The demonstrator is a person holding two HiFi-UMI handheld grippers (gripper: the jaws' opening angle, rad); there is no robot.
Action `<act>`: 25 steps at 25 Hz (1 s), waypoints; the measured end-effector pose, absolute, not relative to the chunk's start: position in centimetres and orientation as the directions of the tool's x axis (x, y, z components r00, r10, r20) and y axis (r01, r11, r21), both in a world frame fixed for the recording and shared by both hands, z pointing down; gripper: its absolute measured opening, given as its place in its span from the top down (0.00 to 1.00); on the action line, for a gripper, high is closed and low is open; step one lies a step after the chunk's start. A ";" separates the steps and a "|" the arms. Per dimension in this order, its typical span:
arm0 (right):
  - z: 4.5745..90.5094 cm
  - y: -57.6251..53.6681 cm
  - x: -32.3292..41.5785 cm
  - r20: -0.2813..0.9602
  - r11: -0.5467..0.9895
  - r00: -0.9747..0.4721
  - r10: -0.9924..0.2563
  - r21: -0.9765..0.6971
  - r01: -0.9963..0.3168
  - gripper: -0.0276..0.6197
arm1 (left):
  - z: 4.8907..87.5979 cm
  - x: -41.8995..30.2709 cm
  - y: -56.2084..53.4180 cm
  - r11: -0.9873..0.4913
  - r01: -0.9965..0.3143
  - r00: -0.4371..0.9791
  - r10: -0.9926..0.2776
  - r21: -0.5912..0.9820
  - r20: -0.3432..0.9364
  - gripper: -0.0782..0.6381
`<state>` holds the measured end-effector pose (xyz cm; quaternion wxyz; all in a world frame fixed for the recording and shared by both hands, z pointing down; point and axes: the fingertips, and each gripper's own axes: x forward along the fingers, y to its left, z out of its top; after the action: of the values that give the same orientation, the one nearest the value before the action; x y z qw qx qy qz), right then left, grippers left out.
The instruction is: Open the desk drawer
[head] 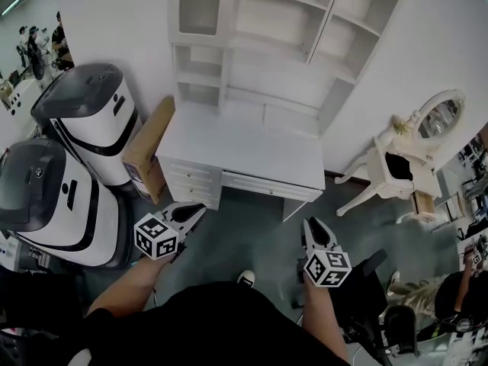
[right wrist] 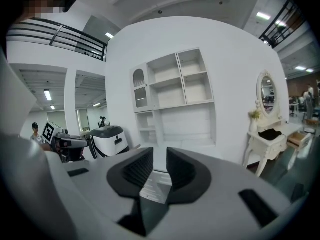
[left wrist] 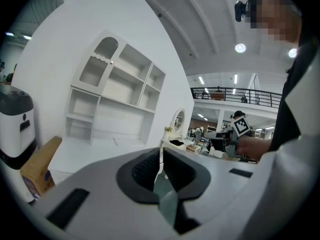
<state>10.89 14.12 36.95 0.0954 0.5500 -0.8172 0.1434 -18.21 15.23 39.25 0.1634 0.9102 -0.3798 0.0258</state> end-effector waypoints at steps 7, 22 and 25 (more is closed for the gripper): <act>37.8 9.6 14.3 0.318 0.362 -0.391 -0.863 -0.148 -0.920 0.83 | 39.3 -15.1 11.4 -0.640 -0.721 0.690 -0.697 0.265 0.197 0.85; 40.5 1.4 20.2 0.324 0.412 -0.464 -0.824 -0.218 -0.884 0.84 | 39.3 -7.9 5.5 -0.603 -0.759 0.650 -0.715 0.245 0.257 0.86; 40.9 0.1 20.9 0.323 0.423 -0.479 -0.816 -0.231 -0.876 0.84 | 39.3 -6.8 4.8 -0.594 -0.768 0.641 -0.719 0.242 0.269 0.86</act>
<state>20.91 0.10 40.86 0.0809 0.5038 -0.8397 0.1859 -6.83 4.76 39.31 0.1696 0.8898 -0.4176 0.0717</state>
